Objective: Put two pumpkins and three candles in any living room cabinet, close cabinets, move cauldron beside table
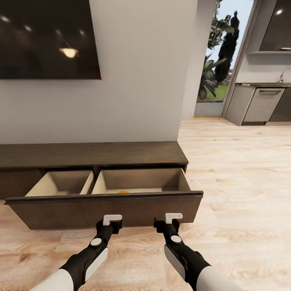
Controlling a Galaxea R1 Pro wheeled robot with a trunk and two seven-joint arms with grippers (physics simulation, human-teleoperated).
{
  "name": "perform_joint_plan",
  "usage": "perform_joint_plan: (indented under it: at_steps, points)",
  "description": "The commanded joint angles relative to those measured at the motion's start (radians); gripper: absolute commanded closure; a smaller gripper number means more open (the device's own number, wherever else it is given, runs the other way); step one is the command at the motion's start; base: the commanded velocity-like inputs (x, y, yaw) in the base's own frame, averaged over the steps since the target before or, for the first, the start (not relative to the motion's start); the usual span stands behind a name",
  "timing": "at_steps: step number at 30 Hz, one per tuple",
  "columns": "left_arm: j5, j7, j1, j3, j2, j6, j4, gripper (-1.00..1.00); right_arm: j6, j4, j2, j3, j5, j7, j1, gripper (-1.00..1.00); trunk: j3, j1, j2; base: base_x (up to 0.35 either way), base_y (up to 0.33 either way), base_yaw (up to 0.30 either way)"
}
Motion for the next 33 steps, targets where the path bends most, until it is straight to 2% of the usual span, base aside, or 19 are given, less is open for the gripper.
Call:
perform_joint_plan:
  at_steps: [1, 6, 17, 28, 33]
  points:
    - [0.009, 0.007, -0.001, -0.009, 0.001, -0.005, 0.0, -1.0, -0.006, 0.001, -0.001, 0.008, -0.01, -0.007, -0.001, -1.0, -0.005, 0.0, -0.001, 0.004, 0.0, 0.0]
    - [0.009, 0.007, -0.001, -0.009, 0.001, -0.005, -0.001, -1.0, -0.007, 0.001, -0.001, 0.008, -0.01, -0.007, -0.001, -1.0, -0.013, 0.001, -0.001, 0.002, 0.0, 0.0]
    - [0.009, 0.007, -0.001, -0.008, 0.002, -0.005, 0.001, -1.0, -0.007, 0.001, -0.001, 0.008, -0.01, -0.007, -0.001, -1.0, -0.055, 0.006, -0.004, 0.0, 0.0, 0.0]
    - [0.009, 0.007, -0.001, -0.008, 0.002, -0.005, 0.001, -1.0, -0.006, 0.001, -0.001, 0.008, -0.01, -0.007, -0.001, -1.0, -0.055, 0.006, -0.004, 0.004, 0.001, 0.0]
    - [0.009, 0.006, -0.001, -0.008, 0.001, -0.005, 0.001, -1.0, -0.007, 0.001, -0.001, 0.008, -0.01, -0.007, -0.001, -1.0, -0.055, 0.006, -0.004, 0.181, 0.035, 0.0]
